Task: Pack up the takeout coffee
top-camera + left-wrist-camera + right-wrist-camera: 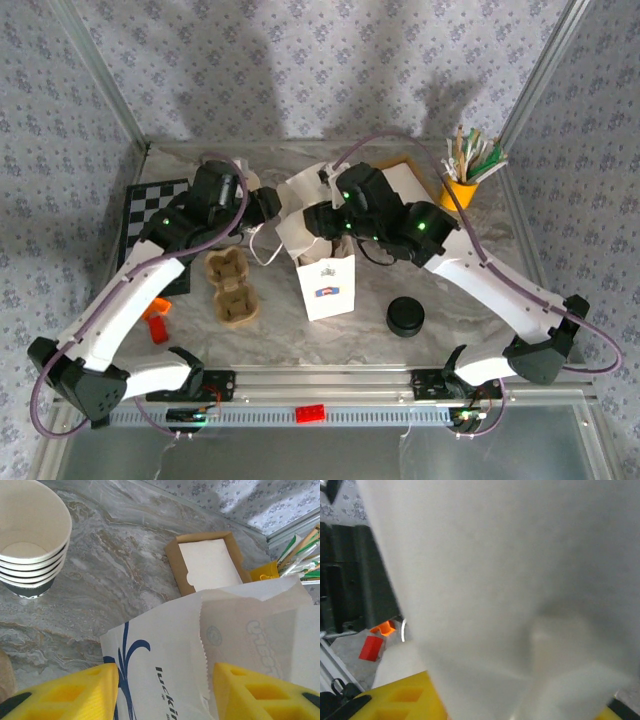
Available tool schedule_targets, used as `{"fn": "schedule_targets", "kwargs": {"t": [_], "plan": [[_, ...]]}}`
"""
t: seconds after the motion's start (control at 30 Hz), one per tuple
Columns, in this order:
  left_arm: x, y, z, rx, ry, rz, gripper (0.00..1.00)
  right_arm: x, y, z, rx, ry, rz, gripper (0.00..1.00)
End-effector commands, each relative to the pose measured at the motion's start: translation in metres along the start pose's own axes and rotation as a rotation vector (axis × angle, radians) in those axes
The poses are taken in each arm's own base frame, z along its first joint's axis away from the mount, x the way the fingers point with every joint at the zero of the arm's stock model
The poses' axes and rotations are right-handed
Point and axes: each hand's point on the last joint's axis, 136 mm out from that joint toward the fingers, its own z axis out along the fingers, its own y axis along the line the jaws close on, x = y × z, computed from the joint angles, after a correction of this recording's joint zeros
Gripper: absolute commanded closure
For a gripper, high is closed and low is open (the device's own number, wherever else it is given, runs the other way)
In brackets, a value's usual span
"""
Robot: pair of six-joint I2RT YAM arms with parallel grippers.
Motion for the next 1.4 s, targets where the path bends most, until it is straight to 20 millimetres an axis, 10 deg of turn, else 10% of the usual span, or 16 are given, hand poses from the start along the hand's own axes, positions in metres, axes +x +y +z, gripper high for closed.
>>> {"fn": "schedule_targets", "kwargs": {"t": [0.0,0.57,0.87,1.1,1.37], "plan": [[-0.004,-0.012,-0.002,0.057,-0.003,-0.002,0.49,-0.016,-0.012,-0.027,0.079,-0.041,-0.063,0.54],[-0.006,-0.018,0.001,0.062,0.019,-0.002,0.50,0.012,-0.023,0.001,0.200,0.198,-0.329,0.80],[-0.007,-0.022,0.001,0.079,0.021,0.001,0.51,-0.011,-0.006,-0.024,0.122,0.131,-0.334,0.38],[-0.010,-0.025,-0.001,0.088,0.014,-0.002,0.51,-0.023,-0.006,-0.016,0.117,0.165,-0.312,0.32],[-0.011,-0.024,-0.004,0.084,0.006,-0.005,0.52,-0.001,-0.016,0.009,0.165,0.308,-0.288,0.79]]}}
